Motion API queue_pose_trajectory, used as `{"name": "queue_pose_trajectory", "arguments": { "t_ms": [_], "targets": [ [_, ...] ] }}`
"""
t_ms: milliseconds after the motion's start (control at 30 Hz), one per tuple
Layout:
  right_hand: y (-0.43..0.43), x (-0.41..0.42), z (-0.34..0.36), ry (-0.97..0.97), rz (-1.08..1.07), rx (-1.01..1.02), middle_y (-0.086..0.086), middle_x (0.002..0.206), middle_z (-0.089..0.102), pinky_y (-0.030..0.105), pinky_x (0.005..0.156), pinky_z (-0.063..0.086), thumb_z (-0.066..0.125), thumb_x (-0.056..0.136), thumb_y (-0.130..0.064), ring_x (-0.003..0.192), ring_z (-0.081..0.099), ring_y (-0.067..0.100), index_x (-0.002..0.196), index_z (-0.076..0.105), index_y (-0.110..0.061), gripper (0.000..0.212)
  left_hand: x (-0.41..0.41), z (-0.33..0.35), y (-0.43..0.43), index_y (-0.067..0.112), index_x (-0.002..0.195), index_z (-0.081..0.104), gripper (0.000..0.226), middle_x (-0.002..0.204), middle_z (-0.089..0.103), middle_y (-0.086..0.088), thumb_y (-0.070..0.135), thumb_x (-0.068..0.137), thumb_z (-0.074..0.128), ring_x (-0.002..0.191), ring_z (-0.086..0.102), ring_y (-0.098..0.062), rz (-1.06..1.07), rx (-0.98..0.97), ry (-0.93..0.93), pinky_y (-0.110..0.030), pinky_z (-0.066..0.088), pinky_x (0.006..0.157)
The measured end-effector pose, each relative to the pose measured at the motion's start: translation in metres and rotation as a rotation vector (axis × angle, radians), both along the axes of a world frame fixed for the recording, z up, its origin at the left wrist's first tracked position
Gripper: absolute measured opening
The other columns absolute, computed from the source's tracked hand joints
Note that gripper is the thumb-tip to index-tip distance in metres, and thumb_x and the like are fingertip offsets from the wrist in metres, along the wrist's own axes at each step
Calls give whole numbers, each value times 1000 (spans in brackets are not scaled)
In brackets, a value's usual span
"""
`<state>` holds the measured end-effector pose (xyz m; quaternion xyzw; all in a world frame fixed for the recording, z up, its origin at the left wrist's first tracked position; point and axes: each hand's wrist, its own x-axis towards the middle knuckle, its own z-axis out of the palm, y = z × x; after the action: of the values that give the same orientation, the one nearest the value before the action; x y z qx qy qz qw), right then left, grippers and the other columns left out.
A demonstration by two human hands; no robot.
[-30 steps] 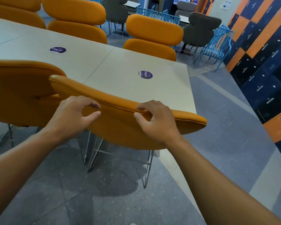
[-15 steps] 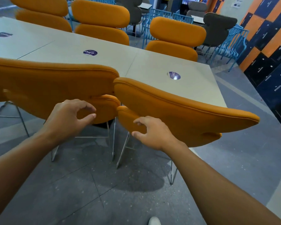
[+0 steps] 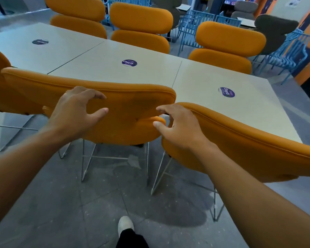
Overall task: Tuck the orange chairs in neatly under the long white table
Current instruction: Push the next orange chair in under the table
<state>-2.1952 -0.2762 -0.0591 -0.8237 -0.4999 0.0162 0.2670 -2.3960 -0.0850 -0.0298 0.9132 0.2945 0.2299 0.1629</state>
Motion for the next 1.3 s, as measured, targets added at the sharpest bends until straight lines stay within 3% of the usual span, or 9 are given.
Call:
{"name": "queue_pose_trajectory", "arguments": {
  "t_ms": [167,300,433,733,933,1033,1133,1300],
  "targets": [
    [79,11,14,-49,11,88,-8,130,62,35,98,48,61,92,-52,116,53,10,132,61,-30,46,14,6,67,24,123,60,43,130,56,-12,49,88,59,116,53,-36,86,1,41,-57,46,92],
    [130,20,23,-62,39,62,-7,135,61,40,104,42,62,91,-55,124,51,14,132,61,-32,47,18,9,114,24,121,62,42,126,58,-12,52,90,55,113,52,-33,109,-16,83,-55,46,91],
    [169,24,23,-83,43,-35,-7,140,58,45,109,33,57,89,-64,130,47,16,134,59,-33,55,15,7,156,27,118,61,47,121,60,-7,62,89,50,109,53,-31,89,-62,120,-59,47,90],
    [218,3,9,-86,-81,-283,-8,141,57,50,107,31,39,68,-92,128,50,18,140,51,-40,90,-4,-15,242,30,112,64,60,108,66,0,73,84,32,99,59,-25,1,-24,171,-59,44,93],
    [235,-27,-9,-171,-266,-351,-7,135,60,55,114,26,42,64,-97,128,49,21,136,52,-40,93,-21,-29,286,35,110,61,63,101,64,3,78,84,23,99,58,-25,-95,-26,218,-58,37,100],
    [240,-33,-10,-180,-330,-345,-5,135,59,55,114,23,43,65,-97,129,48,22,134,54,-39,91,-26,-32,294,37,121,55,67,118,61,0,82,84,22,113,53,-29,-152,21,313,-57,26,106],
    [243,-36,-13,-188,-360,-329,-5,130,61,54,113,24,43,65,-98,126,50,22,129,55,-40,88,-28,-37,301,38,134,43,90,130,55,0,94,68,19,123,47,-30,-243,152,462,-57,25,107],
    [245,-33,-13,-204,-359,-326,-7,123,63,50,107,27,43,66,-96,119,51,21,124,58,-40,82,-24,-47,300,32,119,55,91,110,63,-3,96,61,30,104,55,-32,-207,303,382,-53,35,94]
  ]
}}
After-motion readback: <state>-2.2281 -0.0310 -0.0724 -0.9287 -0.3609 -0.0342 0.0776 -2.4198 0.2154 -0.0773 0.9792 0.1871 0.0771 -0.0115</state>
